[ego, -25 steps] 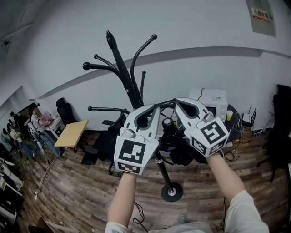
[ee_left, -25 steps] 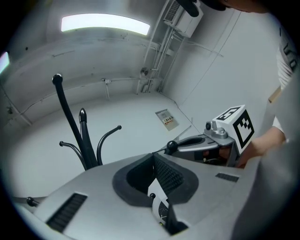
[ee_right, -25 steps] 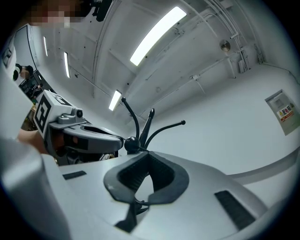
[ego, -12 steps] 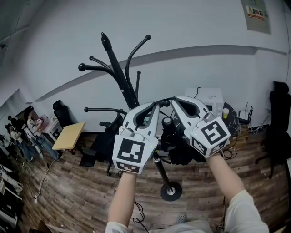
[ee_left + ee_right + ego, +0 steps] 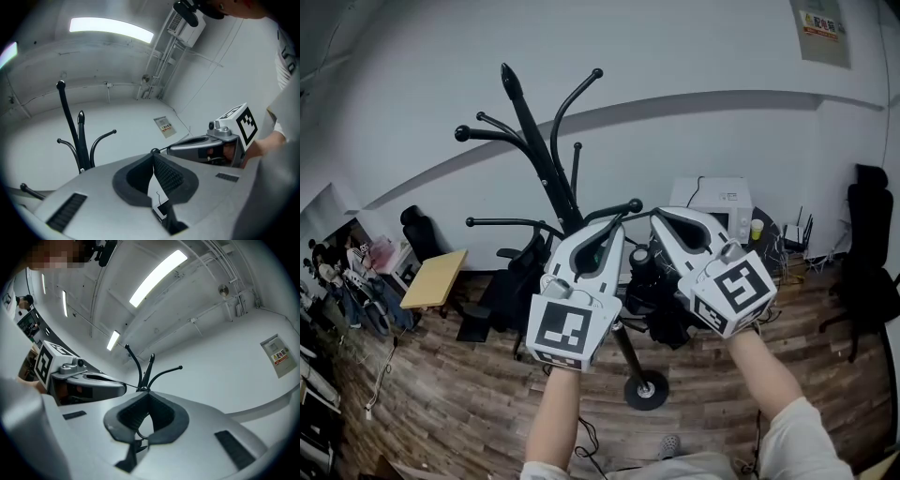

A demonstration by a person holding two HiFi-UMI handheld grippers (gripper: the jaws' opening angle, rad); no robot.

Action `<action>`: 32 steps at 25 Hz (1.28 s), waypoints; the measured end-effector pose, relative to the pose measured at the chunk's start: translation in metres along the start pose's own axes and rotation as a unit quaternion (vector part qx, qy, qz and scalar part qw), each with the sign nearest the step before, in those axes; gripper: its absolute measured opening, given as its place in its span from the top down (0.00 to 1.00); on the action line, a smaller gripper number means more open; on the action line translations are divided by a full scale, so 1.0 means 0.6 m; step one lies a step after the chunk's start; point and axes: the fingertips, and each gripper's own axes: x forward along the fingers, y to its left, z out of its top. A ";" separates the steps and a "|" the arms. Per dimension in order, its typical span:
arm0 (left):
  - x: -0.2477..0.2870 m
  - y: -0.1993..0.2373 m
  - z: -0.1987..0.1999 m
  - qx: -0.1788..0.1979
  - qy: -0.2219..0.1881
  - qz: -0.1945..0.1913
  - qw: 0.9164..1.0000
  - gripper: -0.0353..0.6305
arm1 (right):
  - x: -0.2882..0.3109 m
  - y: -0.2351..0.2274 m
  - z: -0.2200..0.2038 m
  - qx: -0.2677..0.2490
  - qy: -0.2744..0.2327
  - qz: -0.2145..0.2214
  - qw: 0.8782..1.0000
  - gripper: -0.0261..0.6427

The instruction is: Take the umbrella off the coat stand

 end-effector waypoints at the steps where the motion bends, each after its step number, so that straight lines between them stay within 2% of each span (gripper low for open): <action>1: -0.005 -0.004 -0.005 -0.003 0.000 0.000 1.000 0.91 | -0.004 0.005 -0.004 0.004 0.002 0.001 1.000 0.95; 6: -0.039 -0.047 -0.041 -0.037 0.008 0.000 0.999 0.91 | -0.044 0.040 -0.045 0.056 0.023 0.000 0.998 0.95; 10: -0.063 -0.070 -0.075 -0.076 0.020 0.015 0.997 0.91 | -0.067 0.067 -0.078 0.068 0.042 0.002 0.997 0.95; 16: -0.103 -0.109 -0.108 -0.075 0.035 0.036 0.996 0.91 | -0.104 0.108 -0.109 0.060 0.056 0.003 0.997 0.95; 20: -0.136 -0.133 -0.119 -0.083 0.038 0.063 0.994 0.91 | -0.124 0.136 -0.121 0.002 0.061 -0.008 0.998 0.95; 23: -0.169 -0.156 -0.141 -0.084 0.059 0.095 0.990 0.91 | -0.141 0.166 -0.138 -0.029 0.077 -0.025 0.996 0.95; 27: -0.197 -0.179 -0.174 -0.091 0.089 0.114 0.985 0.91 | -0.169 0.194 -0.169 -0.023 0.097 -0.043 0.994 0.95; 30: -0.212 -0.190 -0.197 -0.082 0.105 0.115 0.984 0.91 | -0.180 0.211 -0.198 0.002 0.108 -0.047 0.993 0.95; 32: -0.224 -0.199 -0.214 -0.090 0.114 0.118 0.982 0.91 | -0.186 0.223 -0.215 0.014 0.115 -0.044 0.992 0.95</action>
